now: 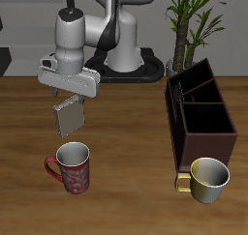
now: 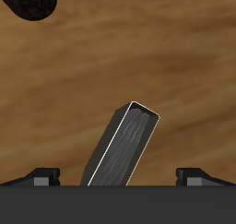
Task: Place the black book into the left desk caddy's front compartment and place the yellow book into the left desk caddy's right compartment and place the red mug into the left desk caddy's left compartment
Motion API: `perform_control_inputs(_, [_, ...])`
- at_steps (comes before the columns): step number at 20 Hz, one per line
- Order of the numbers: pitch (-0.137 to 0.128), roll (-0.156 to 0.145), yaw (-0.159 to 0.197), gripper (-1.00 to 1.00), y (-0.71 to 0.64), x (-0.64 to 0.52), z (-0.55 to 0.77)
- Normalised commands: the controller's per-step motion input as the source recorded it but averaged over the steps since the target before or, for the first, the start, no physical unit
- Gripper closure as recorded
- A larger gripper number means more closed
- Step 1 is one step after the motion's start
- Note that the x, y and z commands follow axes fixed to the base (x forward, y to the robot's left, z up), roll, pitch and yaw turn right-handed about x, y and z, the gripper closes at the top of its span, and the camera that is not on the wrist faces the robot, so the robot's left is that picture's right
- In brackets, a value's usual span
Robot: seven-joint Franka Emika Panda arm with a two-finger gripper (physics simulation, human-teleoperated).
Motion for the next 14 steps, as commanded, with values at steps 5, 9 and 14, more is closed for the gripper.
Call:
perform_control_inputs(5, [0.068, -0.036, -0.032, -1.00, -0.04, 0.03, -0.34])
perform_control_inputs(9, [0.059, -0.013, -0.010, 1.00, -0.09, 0.00, -0.29])
perform_control_inputs(14, [0.023, -0.014, -0.006, 1.00, -0.04, -0.08, -0.16])
